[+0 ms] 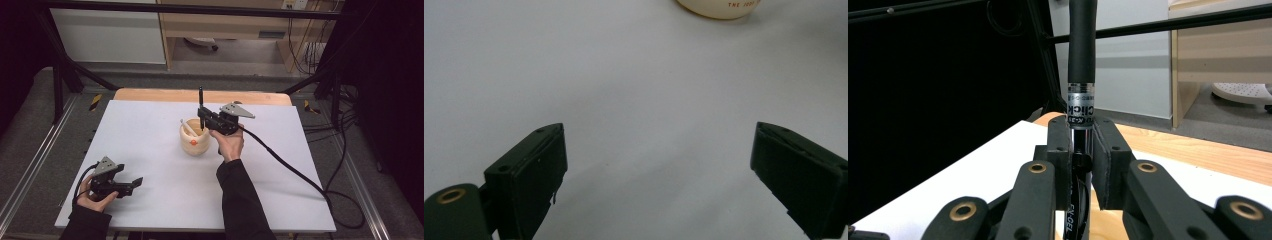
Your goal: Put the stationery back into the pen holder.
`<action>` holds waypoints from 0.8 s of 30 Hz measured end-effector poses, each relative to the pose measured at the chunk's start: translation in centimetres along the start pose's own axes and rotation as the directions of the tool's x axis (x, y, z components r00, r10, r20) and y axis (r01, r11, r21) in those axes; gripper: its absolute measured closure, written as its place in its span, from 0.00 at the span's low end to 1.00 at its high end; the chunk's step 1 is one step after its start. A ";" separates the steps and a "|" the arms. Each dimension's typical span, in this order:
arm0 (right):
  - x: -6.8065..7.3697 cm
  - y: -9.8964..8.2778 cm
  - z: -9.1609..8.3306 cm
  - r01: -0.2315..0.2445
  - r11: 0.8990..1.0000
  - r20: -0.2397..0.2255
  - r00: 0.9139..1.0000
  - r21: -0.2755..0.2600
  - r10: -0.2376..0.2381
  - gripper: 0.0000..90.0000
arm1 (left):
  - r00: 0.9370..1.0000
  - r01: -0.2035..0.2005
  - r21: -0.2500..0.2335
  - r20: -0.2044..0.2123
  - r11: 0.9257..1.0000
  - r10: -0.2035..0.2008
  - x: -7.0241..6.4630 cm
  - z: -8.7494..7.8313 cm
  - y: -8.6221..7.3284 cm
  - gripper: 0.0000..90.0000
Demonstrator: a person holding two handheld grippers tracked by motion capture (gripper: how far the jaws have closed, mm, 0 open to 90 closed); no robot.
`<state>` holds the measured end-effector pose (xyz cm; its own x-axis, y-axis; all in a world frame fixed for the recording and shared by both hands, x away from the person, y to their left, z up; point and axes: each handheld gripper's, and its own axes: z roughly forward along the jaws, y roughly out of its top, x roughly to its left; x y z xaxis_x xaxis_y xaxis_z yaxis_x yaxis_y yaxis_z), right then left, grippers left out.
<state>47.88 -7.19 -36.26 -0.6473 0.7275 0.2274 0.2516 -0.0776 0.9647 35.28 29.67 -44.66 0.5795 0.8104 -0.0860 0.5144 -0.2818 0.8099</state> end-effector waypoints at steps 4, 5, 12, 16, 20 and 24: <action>-0.2 -0.6 0.8 -0.012 1.000 0.004 1.000 0.003 0.012 0.89 | 1.000 0.002 0.001 0.002 1.000 -0.002 0.1 0.0 0.0 0.09; -0.3 -0.7 1.0 -0.011 1.000 0.003 1.000 0.003 0.011 0.89 | 1.000 0.000 0.001 0.000 1.000 0.000 0.1 0.0 0.0 0.09; -0.6 -1.7 1.9 -0.019 0.999 0.010 1.000 0.026 0.018 0.89 | 1.000 0.001 0.001 0.002 1.000 -0.001 0.0 0.0 0.0 0.09; -0.6 -2.1 2.1 -0.022 0.999 0.012 1.000 0.041 0.021 0.89 | 1.000 0.002 0.002 0.002 1.000 -0.002 0.1 0.0 0.0 0.09; -0.6 -2.6 2.3 -0.022 0.998 0.009 1.000 0.059 0.021 0.89 | 1.000 0.000 0.002 0.002 1.000 0.000 0.0 0.0 0.0 0.09; -0.7 -3.2 2.5 -0.025 0.997 0.010 1.000 0.076 0.025 0.89 | 1.000 -0.002 0.004 0.000 1.000 0.002 0.0 0.0 -0.1 0.09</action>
<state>49.32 -5.75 -39.81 -0.6340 0.7319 0.2497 0.3218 -0.0439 0.9458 35.26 29.72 -44.69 0.5806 0.8098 -0.0843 0.5155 -0.2855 0.8079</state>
